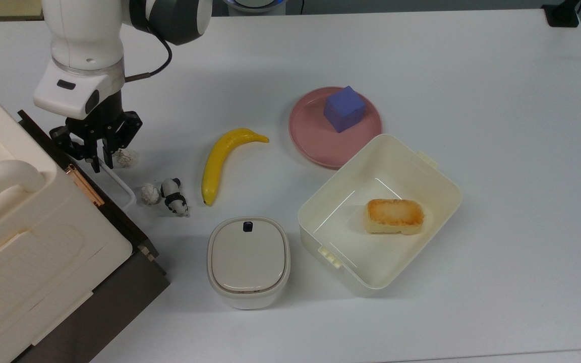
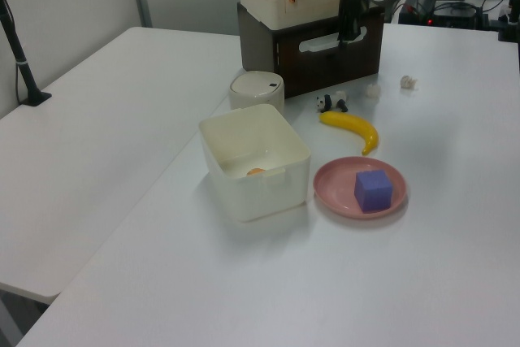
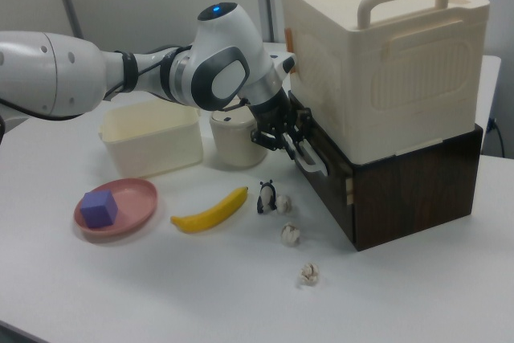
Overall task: Slide the drawer open
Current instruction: 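Pull the drawer handle outward from the brown cabinet with the gripper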
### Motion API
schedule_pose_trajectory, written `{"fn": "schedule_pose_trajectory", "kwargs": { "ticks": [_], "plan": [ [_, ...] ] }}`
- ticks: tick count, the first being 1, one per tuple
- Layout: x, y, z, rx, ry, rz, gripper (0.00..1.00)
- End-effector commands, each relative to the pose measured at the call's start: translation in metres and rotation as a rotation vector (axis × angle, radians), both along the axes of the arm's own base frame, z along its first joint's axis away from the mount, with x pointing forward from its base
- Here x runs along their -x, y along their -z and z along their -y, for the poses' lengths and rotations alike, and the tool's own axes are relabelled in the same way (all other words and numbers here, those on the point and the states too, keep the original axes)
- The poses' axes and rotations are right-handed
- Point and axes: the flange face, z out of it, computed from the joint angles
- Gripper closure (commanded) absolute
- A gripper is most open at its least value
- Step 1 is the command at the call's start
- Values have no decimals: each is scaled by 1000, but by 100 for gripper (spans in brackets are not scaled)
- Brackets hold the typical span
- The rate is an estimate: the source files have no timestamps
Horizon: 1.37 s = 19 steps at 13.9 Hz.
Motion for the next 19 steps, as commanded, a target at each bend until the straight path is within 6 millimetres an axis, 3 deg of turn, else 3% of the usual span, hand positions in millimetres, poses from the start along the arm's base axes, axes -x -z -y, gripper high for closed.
{"fn": "schedule_pose_trajectory", "kwargs": {
  "ticks": [1,9,14,19],
  "plan": [
    [12,-9,-22,-47,20,-53,88],
    [24,-20,-38,-73,3,-92,88],
    [27,-13,-57,-87,-25,-120,88],
    [35,-10,-63,-97,-34,-133,87]
  ]
}}
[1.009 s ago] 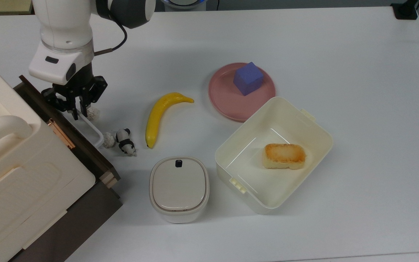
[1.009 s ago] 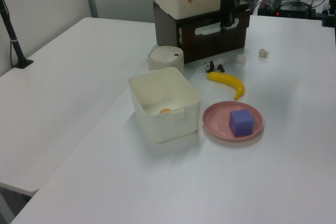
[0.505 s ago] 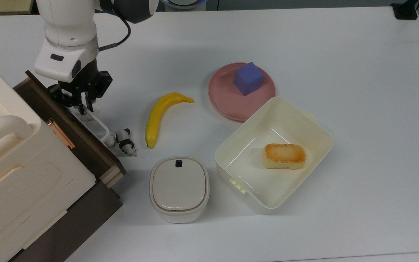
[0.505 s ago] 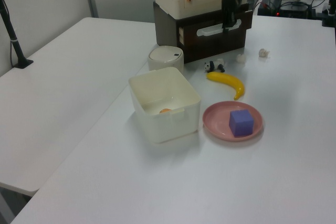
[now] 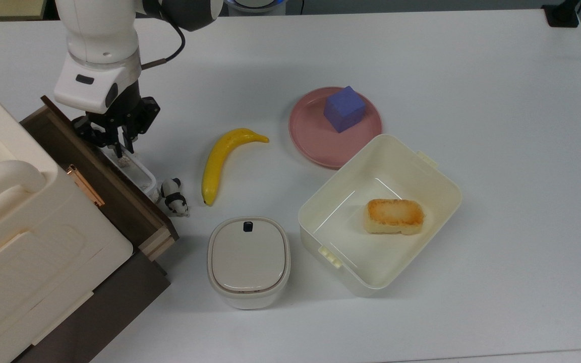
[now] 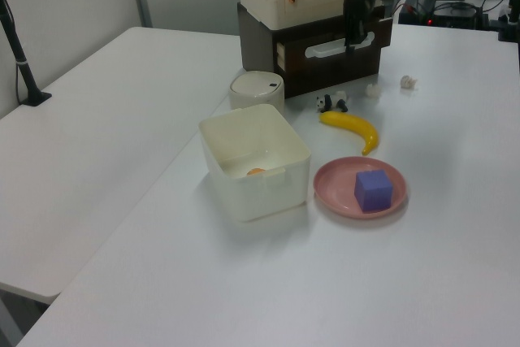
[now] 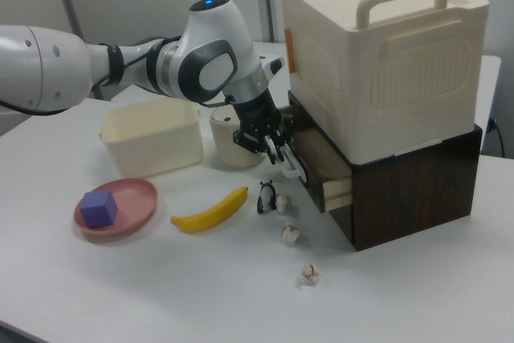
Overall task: Slide the drawer open
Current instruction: 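Pull the drawer handle outward from the brown cabinet with the gripper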
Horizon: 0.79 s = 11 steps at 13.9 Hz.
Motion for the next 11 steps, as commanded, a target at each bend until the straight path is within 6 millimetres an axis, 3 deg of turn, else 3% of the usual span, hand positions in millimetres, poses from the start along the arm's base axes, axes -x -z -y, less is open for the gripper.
{"fn": "schedule_pose_trajectory", "kwargs": {
  "ticks": [1,11],
  "plan": [
    [20,-5,-43,-58,-20,-38,87],
    [25,-6,-45,-65,-23,-43,87]
  ]
}}
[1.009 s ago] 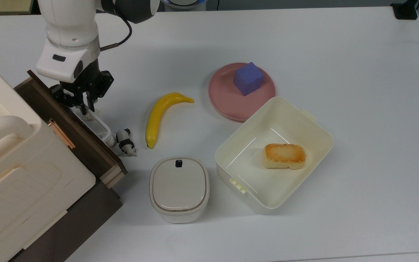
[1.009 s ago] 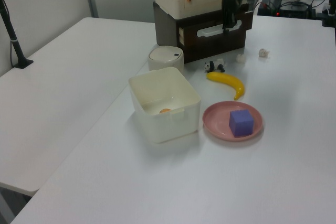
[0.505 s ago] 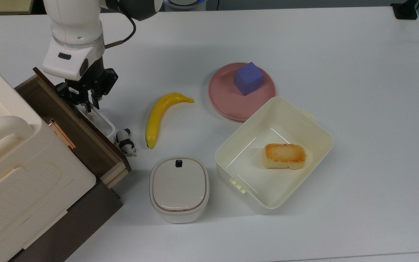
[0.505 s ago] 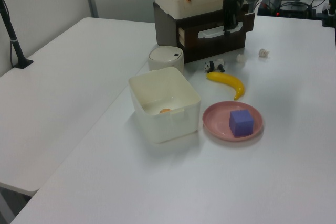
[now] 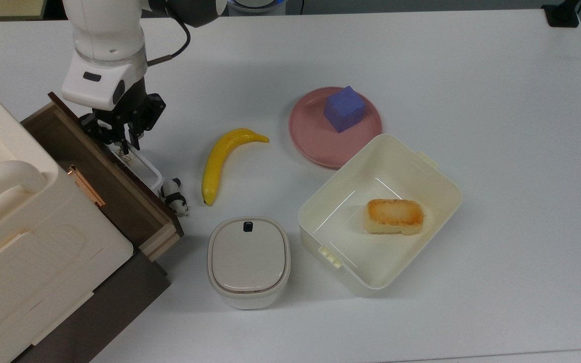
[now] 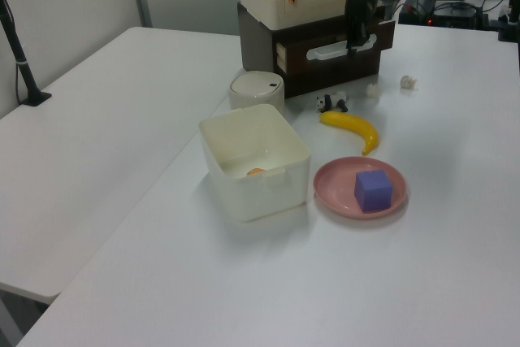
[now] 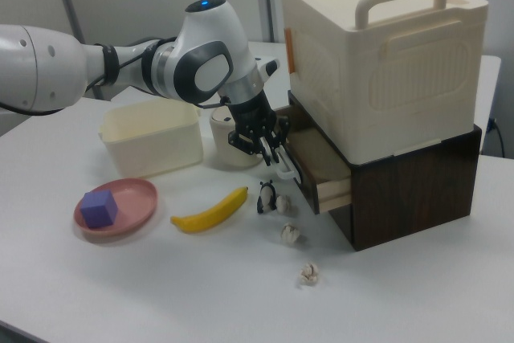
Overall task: Slide the drawer open
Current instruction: 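Pull the drawer handle outward from the brown cabinet with the gripper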
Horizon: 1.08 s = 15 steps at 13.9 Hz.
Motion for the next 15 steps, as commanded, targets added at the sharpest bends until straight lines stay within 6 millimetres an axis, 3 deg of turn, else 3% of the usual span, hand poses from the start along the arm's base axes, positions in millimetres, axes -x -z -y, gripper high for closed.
{"fn": "schedule_pose_trajectory", "kwargs": {
  "ticks": [1,15],
  "plan": [
    [19,-7,-39,-57,-13,-35,87],
    [28,-16,-39,-69,-15,-56,87]
  ]
}}
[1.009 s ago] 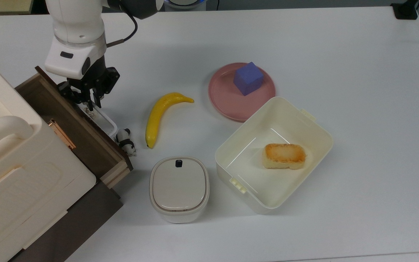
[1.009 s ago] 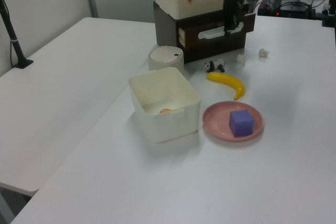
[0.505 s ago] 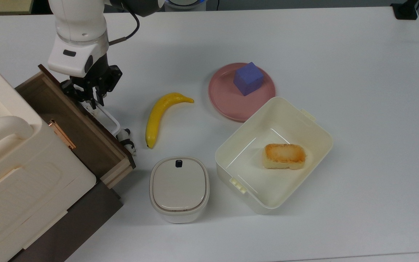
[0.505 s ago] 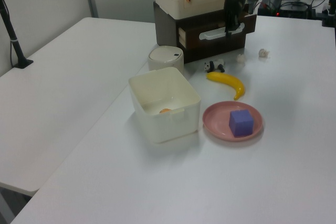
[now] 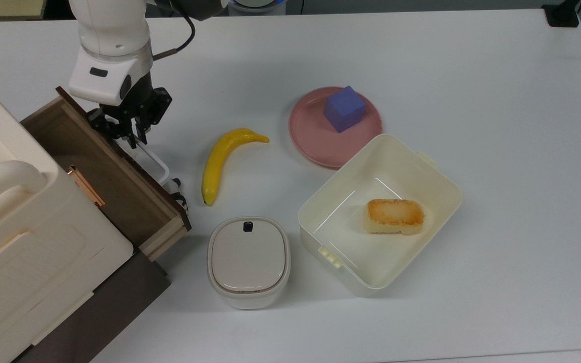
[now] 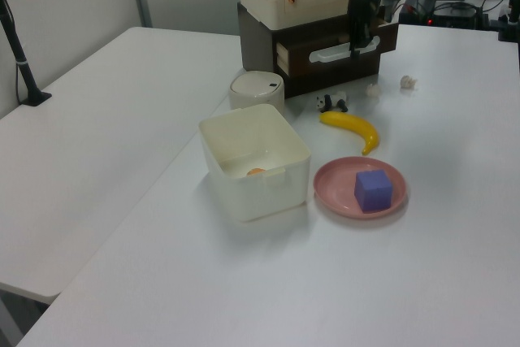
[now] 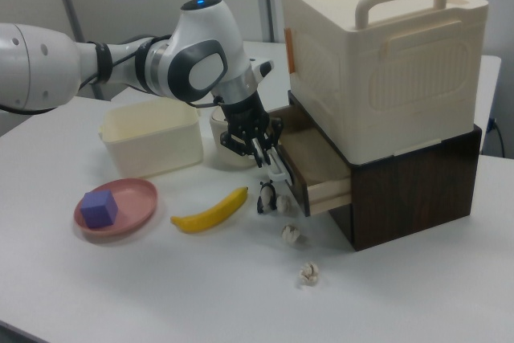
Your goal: Slide the drawer open
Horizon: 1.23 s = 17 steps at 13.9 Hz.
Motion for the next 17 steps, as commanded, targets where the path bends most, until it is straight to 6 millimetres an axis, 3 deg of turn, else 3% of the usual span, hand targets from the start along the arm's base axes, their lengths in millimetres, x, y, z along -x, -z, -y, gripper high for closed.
{"fn": "schedule_pose_trajectory", "kwargs": {
  "ticks": [1,17],
  "plan": [
    [21,-15,-31,-51,-9,-29,87],
    [28,-12,-40,-63,-19,-65,85]
  ]
}}
